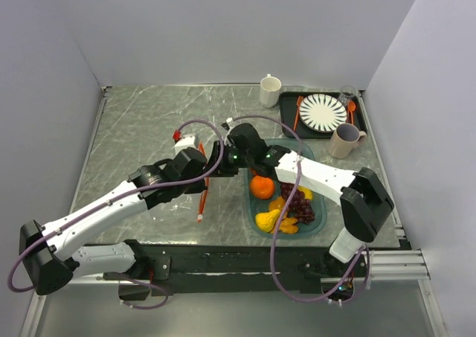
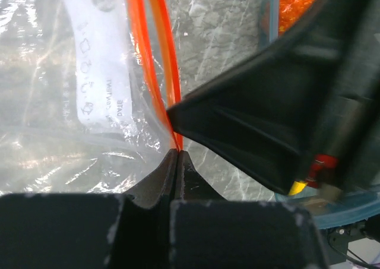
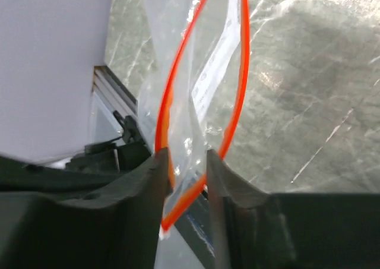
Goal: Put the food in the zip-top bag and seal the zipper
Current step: Unzip the zipper food storage bag at the center of the board.
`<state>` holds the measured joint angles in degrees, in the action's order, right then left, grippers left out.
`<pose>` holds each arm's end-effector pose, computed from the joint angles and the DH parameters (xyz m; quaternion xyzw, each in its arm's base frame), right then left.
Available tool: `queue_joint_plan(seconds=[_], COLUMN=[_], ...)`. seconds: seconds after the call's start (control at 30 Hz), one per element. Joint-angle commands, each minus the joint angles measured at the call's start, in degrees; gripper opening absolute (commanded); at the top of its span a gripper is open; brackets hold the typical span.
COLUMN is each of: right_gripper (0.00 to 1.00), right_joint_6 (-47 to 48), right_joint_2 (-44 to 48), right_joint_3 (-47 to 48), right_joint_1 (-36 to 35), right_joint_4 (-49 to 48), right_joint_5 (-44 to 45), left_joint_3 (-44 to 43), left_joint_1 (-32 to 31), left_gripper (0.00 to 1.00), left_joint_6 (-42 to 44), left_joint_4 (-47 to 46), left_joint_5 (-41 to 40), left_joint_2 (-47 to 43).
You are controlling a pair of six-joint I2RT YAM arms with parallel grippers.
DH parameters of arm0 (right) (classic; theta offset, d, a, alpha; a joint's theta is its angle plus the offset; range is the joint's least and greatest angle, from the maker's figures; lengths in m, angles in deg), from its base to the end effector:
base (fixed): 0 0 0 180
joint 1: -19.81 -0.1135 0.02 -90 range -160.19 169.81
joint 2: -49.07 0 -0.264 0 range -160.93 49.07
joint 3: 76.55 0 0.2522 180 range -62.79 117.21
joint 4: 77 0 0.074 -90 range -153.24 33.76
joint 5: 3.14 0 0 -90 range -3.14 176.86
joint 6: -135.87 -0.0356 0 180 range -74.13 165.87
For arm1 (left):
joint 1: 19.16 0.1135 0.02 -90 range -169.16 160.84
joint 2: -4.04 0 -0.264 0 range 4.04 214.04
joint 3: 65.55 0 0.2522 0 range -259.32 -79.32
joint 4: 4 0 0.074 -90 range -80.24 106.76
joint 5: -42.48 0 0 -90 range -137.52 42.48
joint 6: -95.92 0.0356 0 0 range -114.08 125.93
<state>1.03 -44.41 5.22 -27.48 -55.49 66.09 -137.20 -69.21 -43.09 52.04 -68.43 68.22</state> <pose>0.2435 0.2824 0.2670 -0.1042 0.8633 0.4468 0.2103 0.1549 -0.1651 0.3035 -0.0558 0.9204 -0.1545 0.3549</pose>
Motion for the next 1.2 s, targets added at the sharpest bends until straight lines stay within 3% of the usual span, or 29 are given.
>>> queue_joint_plan(seconds=[0.0,0.07,0.27,0.57,0.8,0.97,1.0,1.03,1.17], right_gripper=[0.33,0.33,0.46,0.48,0.50,0.33,0.13,0.01,0.00], right_joint_6=[0.37,-0.07,-1.12,1.25,-0.42,-0.86,-0.78,-0.95,-2.52], right_joint_2=[-1.98,-2.07,0.65,-3.02,-3.82,-6.10,-6.28,-6.46,-4.28], right_joint_3=[1.87,1.25,-0.76,3.88,2.30,3.01,2.92,2.92,0.65], right_joint_1=[-1.05,-1.23,-1.40,-1.84,-1.93,-2.63,-2.63,-2.72,-2.72], right_joint_4=[0.96,-0.10,-2.20,3.85,-2.91,-5.64,-5.64,-5.46,-2.39], right_joint_5=[1.53,1.44,2.84,4.16,-1.72,-6.20,-6.12,-5.86,1.50], left_joint_3=[-0.30,-0.29,-1.08,-1.44,-1.35,-1.17,-0.91,-0.74,0.14], left_joint_1=[-0.14,-0.14,-0.14,0.12,0.21,0.29,0.30,0.38,0.65], left_gripper=[0.01,0.01,0.01,0.01,0.01,0.01,0.01,0.01,0.01], left_joint_6=[-1.17,-1.43,-1.61,-1.70,-1.70,-1.52,-1.61,-1.70,-3.10], left_joint_4=[-1.59,-1.24,0.78,1.05,0.79,-0.09,0.08,0.17,2.79], left_joint_5=[-0.98,-1.59,-3.17,-3.44,-3.18,-3.17,-3.18,-3.35,-5.89], left_joint_2=[-2.92,-3.27,-3.98,-5.21,-5.03,-4.95,-4.86,-4.68,-3.80])
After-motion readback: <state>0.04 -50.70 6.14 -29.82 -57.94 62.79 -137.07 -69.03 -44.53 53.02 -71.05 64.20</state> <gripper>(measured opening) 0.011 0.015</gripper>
